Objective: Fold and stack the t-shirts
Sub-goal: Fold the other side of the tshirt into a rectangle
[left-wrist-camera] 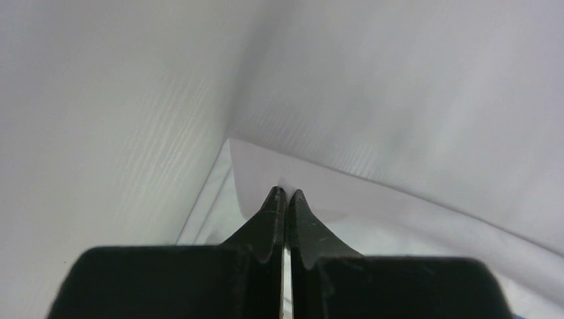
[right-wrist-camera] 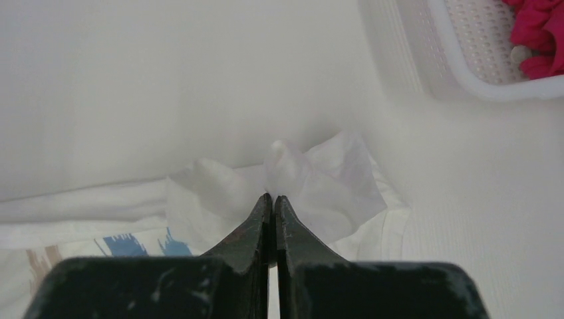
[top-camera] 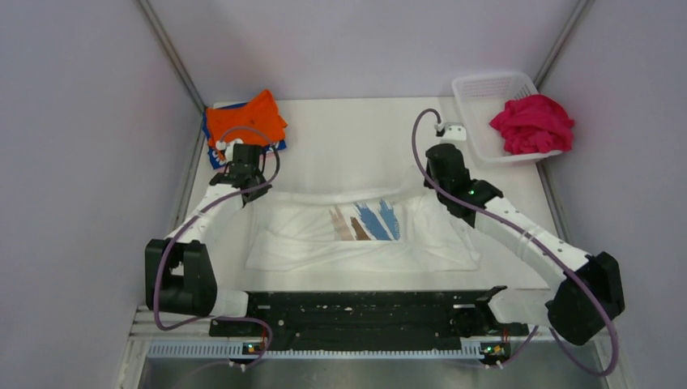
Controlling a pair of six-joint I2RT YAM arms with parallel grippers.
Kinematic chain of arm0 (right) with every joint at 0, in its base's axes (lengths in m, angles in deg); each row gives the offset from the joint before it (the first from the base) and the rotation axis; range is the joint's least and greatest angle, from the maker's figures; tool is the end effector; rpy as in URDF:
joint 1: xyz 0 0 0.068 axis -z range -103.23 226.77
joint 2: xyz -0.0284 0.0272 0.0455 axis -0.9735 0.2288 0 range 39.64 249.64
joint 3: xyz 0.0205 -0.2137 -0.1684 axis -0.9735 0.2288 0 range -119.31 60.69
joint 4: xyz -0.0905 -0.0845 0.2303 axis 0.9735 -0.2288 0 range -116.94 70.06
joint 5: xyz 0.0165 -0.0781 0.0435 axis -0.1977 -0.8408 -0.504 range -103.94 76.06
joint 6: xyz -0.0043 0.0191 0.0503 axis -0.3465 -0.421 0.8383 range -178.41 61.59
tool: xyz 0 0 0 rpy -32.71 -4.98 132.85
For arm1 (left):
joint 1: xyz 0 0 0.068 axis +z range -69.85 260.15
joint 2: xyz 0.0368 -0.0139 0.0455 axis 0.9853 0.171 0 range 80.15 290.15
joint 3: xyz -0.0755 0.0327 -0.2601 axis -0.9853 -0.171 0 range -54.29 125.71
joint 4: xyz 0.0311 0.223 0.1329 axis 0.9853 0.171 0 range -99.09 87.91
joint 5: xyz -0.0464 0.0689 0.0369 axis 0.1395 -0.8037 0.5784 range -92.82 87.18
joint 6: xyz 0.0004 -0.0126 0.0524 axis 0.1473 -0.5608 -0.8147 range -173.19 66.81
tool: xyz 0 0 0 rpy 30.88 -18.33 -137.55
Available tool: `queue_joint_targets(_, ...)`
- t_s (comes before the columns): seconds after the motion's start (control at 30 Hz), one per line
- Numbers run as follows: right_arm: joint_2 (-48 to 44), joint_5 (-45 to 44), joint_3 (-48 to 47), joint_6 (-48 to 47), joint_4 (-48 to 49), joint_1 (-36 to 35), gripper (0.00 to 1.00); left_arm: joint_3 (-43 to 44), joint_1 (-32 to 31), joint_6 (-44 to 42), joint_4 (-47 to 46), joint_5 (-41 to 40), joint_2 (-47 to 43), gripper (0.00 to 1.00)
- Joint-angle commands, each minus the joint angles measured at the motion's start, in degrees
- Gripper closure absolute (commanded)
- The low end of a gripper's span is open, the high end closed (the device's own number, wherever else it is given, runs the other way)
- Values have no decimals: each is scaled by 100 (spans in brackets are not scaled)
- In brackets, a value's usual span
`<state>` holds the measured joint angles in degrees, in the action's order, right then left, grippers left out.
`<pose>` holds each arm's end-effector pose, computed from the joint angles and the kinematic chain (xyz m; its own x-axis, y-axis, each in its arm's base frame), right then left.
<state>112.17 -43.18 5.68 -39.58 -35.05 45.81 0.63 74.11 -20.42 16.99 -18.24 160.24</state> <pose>0.2499 0.1295 0.2921 -0.4687 0.0471 -0.8821 0.0580 0.9981 0.0224 0.2889 -0.0212 0.2392 -0.6175 -0.4593 -0.6385 -0.4736 0.8653 -0.1644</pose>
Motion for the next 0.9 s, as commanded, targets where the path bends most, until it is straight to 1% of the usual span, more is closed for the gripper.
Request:
queue_joint_targets(0.0, -573, -597, 114, 264, -706, -439, 100, 54, -11, 5, -279, -339, -258, 100)
queue_joint_targets(0.13, -805, -782, 220, 401, -1079, -778, 100, 43, -11, 73, -210, -322, -313, 100)
queue_joint_targets(0.3, -864, -1140, 326, 727, -1695, -1143, 100, -451, -11, 129, -294, -296, -593, 100)
queue_joint_targets(0.4, -858, -1176, 455, 1231, -2155, -1559, 100, -676, -11, 264, -242, -429, -691, 100)
queue_joint_targets(0.53, -771, -1149, 662, 2227, -3027, -2010, 99, -987, -11, 545, -216, -530, -772, 100)
queue_joint_targets(0.6, -731, -940, 823, 2716, -3313, -2158, 94, -1170, -11, 689, -213, -552, -829, 100)
queue_joint_targets(0.63, -738, -802, 877, 2923, -3445, -2211, 92, -1225, -11, 748, -187, -576, -874, 97)
queue_joint_targets(0.67, -770, -593, 931, 2974, -3453, -2271, 90, -1309, -11, 824, -139, -630, -918, 85)
queue_joint_targets(0.7, -828, -436, 988, 3021, -3447, -2349, 86, -1349, -11, 906, -40, -725, -965, 75)
queue_joint_targets(0.73, -896, -282, 1033, 3034, -3446, -2447, 77, -1358, -11, 998, 84, -859, -1013, 64)
queue_joint_targets(0.77, -974, -123, 1049, 3043, -3464, -2522, 66, -1336, -11, 1074, 218, -1004, -1075, 44)
queue_joint_targets(0.8, -1081, 34, 1069, 3061, -3512, -2607, 57, -1265, -11, 1153, 414, -1154, -1134, 21)
queue_joint_targets(0.83, -1207, 201, 1097, 3047, -3531, -2652, 46, -1171, -11, 1229, 591, -1361, -1198, 11)
queue_joint_targets(0.87, -1372, 377, 1138, 3011, -3527, -2656, 34, -1048, -11, 1270, 756, -1471, -1275, 7)
